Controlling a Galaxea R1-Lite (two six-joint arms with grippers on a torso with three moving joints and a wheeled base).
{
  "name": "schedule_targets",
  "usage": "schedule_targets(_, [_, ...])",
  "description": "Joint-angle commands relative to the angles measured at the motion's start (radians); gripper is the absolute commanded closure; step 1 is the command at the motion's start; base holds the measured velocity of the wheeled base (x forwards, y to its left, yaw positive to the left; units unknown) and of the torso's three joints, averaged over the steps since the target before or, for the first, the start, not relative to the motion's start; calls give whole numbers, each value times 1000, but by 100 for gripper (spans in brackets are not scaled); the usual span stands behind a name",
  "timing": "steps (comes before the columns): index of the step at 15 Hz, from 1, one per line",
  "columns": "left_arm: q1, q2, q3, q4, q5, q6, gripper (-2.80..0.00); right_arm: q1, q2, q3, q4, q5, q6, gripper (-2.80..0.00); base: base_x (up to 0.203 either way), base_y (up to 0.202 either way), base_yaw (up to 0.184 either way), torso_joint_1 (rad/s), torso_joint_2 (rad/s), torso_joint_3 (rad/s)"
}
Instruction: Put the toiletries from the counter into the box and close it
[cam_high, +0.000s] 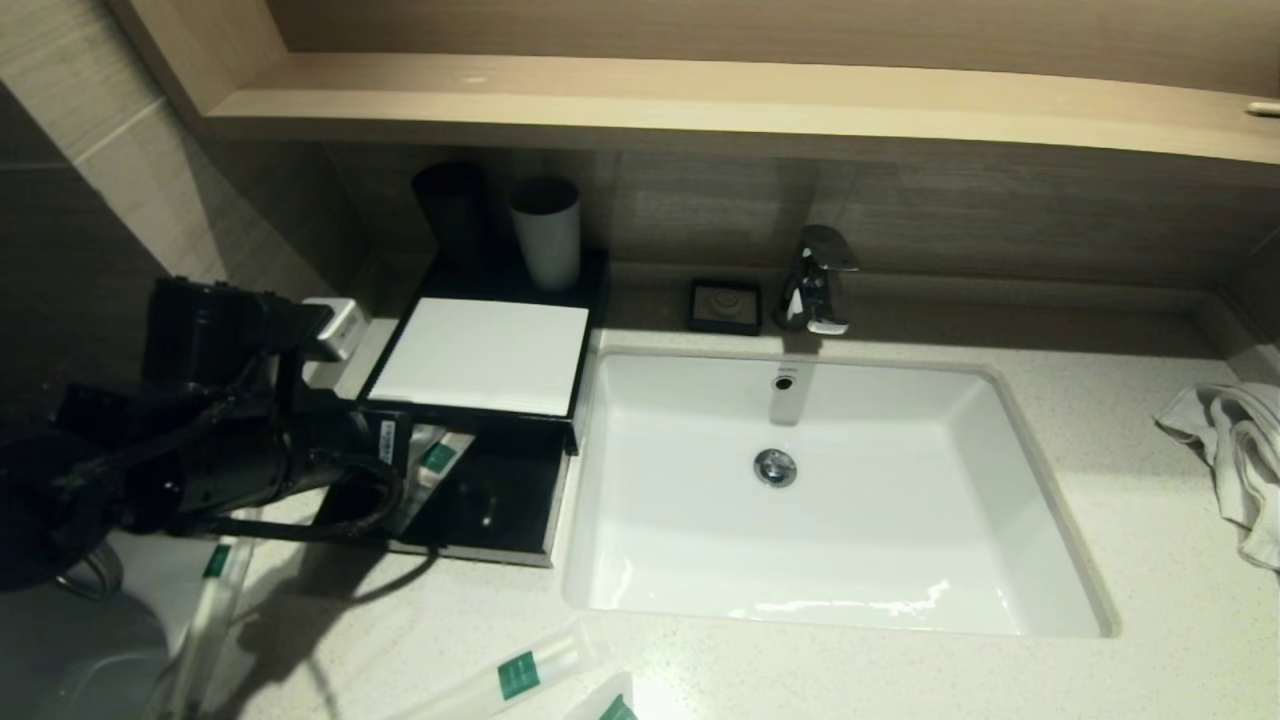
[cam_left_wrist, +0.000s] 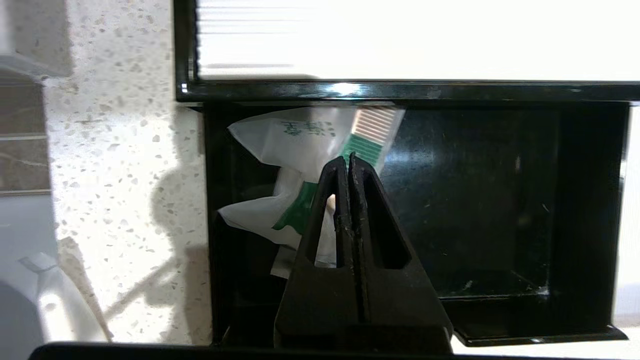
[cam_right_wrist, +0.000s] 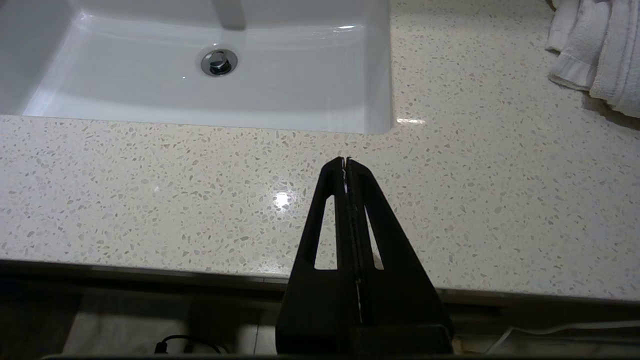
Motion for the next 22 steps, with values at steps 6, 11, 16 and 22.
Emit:
schedule_targets(6, [3, 15, 0, 0, 30, 12, 0, 0, 0, 0, 0, 0, 0, 0, 0, 0, 0, 0, 0, 0])
schedule_targets(11, [3, 23, 8, -1, 58, 35, 0, 0, 0, 0, 0, 0, 0, 0, 0, 0, 0, 0, 0, 0])
schedule_targets(16, [4, 42, 11, -1, 80, 53, 0, 0, 0, 0, 0, 0, 0, 0, 0, 0, 0, 0, 0, 0])
schedule_targets(22, [5, 70, 11, -3, 87, 59, 0, 0, 0, 0, 0, 0, 0, 0, 0, 0, 0, 0, 0, 0])
